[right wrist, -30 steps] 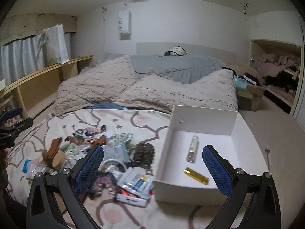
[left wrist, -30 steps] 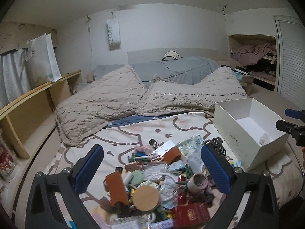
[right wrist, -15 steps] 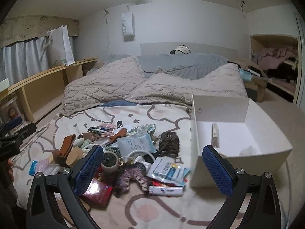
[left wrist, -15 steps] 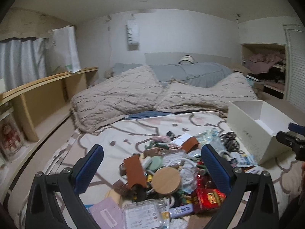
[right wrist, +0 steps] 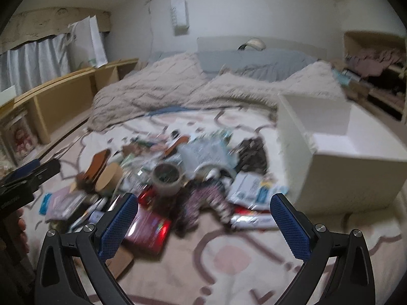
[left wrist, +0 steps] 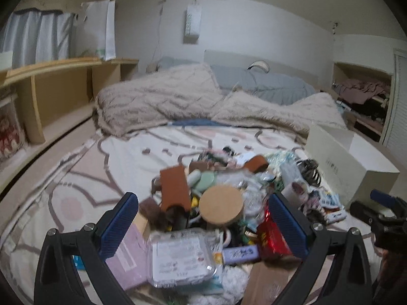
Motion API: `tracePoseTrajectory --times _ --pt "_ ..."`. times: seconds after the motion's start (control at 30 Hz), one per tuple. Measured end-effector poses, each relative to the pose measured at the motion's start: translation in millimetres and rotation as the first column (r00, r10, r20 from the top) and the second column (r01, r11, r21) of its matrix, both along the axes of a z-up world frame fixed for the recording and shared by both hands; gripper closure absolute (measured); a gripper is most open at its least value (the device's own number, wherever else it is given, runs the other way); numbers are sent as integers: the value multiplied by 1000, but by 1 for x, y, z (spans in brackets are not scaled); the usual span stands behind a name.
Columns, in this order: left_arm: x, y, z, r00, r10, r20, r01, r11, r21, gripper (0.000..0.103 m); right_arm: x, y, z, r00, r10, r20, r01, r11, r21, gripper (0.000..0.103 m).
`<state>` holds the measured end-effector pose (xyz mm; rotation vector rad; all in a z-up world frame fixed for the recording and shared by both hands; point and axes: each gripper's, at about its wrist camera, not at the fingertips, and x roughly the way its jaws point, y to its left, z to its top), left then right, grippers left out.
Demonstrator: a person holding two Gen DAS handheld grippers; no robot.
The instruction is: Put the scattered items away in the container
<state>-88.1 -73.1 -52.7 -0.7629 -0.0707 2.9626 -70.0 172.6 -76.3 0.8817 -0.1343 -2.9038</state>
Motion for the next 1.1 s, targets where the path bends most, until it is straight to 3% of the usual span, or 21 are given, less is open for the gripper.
tracePoseTrajectory --times 0.17,0.33,0.47,0.6,0.8,1.1 --pt "-3 -11 -10 998 47 49 -49 997 53 0 1 -26 -27 984 143 109 -137 989 -62 0" --pt "-2 -18 -12 997 58 55 -63 994 87 0 8 -69 -41 960 249 125 -249 968 -18 0" --pt "-4 -17 -15 996 70 59 -74 995 65 0 13 -108 -51 931 333 151 -342 939 36 0" --pt "-3 -16 -15 996 72 52 -75 996 54 0 7 -127 -67 922 321 218 -334 942 23 0" --pt "-3 -17 -17 996 65 61 -69 996 60 0 0 -113 -82 917 282 283 -281 959 -48 0" --pt "2 -12 -25 992 -13 125 -2 993 117 0 9 -80 -84 932 184 312 -215 974 69 0"
